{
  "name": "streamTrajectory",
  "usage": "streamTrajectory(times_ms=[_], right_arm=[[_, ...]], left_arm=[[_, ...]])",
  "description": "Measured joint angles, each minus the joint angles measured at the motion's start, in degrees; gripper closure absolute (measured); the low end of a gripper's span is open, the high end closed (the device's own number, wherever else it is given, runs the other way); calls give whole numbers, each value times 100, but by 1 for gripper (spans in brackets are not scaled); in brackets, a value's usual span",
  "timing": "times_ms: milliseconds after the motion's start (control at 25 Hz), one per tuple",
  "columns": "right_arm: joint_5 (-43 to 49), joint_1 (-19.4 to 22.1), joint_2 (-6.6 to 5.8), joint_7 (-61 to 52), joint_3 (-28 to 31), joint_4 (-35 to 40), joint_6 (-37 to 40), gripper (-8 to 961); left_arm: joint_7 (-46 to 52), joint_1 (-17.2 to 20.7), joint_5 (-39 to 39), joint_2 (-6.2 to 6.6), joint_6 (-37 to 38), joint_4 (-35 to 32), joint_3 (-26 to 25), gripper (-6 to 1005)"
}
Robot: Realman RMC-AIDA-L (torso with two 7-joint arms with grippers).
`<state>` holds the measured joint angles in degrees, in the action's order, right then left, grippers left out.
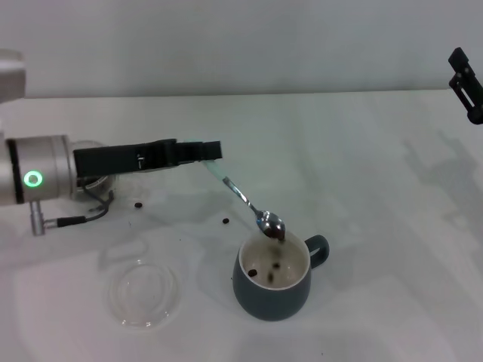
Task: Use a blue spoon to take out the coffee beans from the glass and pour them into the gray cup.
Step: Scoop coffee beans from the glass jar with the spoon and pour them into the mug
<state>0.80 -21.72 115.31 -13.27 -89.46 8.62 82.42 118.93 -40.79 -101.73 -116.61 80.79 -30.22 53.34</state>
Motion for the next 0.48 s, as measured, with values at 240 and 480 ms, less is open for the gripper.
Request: streamTrajectory(times_ms=[240, 480], right_arm=[[0, -14, 0, -4, -2, 39, -18, 258], [-1, -29, 0, -7, -1, 43, -70, 258]], left_arm=[[79, -235, -312, -2, -39, -10, 2, 866], [278, -332, -603, -2, -85, -229, 1, 866]])
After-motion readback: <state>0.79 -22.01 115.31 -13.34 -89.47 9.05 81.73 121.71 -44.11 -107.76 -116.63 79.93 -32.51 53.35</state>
